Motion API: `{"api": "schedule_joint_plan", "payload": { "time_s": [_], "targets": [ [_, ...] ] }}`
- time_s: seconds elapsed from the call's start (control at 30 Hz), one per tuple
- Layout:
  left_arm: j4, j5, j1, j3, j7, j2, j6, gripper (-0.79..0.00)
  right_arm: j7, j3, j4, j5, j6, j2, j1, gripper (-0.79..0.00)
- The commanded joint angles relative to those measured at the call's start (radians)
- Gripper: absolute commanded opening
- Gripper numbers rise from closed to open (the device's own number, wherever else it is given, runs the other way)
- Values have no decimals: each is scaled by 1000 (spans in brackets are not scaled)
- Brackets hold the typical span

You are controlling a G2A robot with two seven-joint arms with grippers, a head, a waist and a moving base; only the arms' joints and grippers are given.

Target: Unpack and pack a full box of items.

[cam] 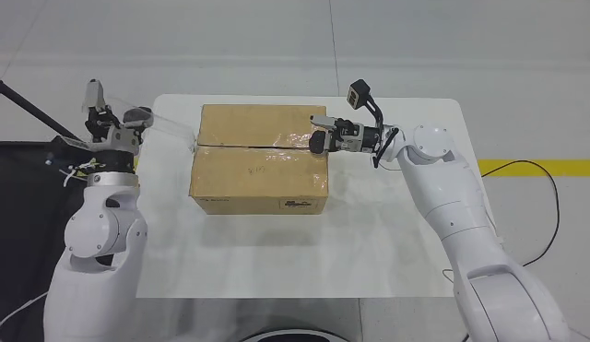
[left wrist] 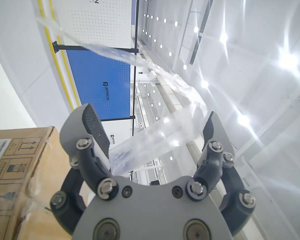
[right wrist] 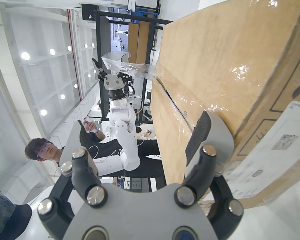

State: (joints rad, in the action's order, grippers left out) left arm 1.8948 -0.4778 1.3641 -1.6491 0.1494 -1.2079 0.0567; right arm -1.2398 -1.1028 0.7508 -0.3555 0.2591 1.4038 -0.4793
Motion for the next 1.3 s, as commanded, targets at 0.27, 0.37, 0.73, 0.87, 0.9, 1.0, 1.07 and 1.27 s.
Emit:
{"api": "schedule_joint_plan", "payload": {
  "time_s": [0.27, 0.37, 0.73, 0.87, 0.9, 1.0, 1.07, 1.27],
  "targets": [
    [4, -70, -7, 9, -72, -6, -53, 0, 0, 0, 0, 0, 0, 0, 0, 0],
    [-5, -88, -15, 13, -85, -8, -67, 0, 0, 0, 0, 0, 0, 0, 0, 0],
    [-31, -285, -15, -13, -148, -17, -120, 0, 0, 0, 0, 0, 0, 0, 0, 0],
    [-14, -299, 2, -23, -178, -17, -125, 0, 0, 0, 0, 0, 0, 0, 0, 0],
    [-9, -300, 6, -24, -184, -17, -126, 0, 0, 0, 0, 0, 0, 0, 0, 0],
    [7, -298, 16, -20, -198, -18, -126, 0, 0, 0, 0, 0, 0, 0, 0, 0],
    [16, -293, 19, -14, -204, -19, -127, 0, 0, 0, 0, 0, 0, 0, 0, 0],
    [33, -272, 18, 13, -212, -22, -132, 0, 0, 0, 0, 0, 0, 0, 0, 0]
  ]
}}
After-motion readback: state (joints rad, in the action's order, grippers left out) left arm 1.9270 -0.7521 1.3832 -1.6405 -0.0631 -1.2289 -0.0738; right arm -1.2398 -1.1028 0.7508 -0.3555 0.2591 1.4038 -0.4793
